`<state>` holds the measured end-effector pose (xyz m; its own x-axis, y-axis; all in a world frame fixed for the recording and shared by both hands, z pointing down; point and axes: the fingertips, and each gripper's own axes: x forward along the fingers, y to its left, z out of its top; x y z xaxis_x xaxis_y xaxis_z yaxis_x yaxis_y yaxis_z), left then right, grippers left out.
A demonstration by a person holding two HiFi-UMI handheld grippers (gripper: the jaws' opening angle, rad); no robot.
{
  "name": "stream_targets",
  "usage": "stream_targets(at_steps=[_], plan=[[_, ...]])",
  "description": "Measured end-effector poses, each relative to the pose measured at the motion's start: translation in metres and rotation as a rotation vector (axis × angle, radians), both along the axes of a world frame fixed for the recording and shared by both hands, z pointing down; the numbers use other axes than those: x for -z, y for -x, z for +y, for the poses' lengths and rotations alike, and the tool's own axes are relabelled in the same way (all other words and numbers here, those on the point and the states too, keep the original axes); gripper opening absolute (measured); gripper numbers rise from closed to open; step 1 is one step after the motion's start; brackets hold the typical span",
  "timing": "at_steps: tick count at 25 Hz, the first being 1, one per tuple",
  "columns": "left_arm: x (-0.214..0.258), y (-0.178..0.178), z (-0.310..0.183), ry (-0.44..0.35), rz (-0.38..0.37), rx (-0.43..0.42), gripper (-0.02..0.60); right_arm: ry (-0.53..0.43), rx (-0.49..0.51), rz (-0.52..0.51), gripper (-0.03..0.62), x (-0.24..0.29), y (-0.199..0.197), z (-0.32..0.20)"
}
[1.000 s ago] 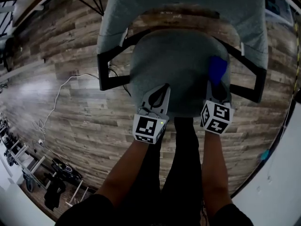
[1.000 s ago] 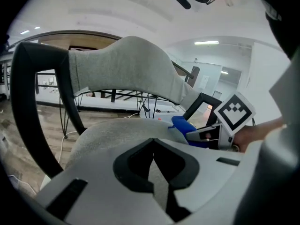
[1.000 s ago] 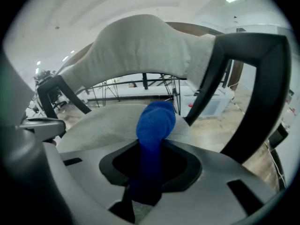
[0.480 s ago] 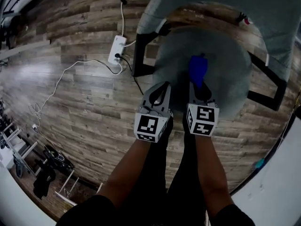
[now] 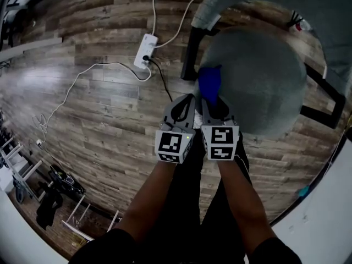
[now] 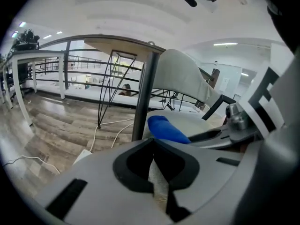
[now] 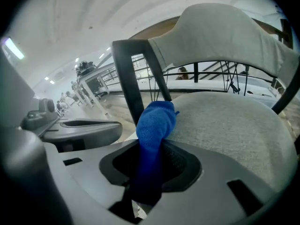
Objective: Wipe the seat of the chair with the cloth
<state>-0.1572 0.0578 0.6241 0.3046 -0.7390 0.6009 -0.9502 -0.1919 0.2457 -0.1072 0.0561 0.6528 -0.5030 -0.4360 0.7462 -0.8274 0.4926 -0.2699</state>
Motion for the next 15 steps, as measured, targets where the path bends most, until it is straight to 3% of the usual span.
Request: stream_targets(at_steps=[8, 15], plan=[[-0.007, 0.006, 0.002, 0.009, -0.002, 0.001, 0.002, 0.002, 0.0, 0.029, 0.114, -0.014, 0.009, 0.008], [-0.009, -0.004, 0.005, 0.013, -0.009, -0.047, 0.002, 0.003, -0.063, 0.02, 0.114, -0.015, -0.007, 0.007]])
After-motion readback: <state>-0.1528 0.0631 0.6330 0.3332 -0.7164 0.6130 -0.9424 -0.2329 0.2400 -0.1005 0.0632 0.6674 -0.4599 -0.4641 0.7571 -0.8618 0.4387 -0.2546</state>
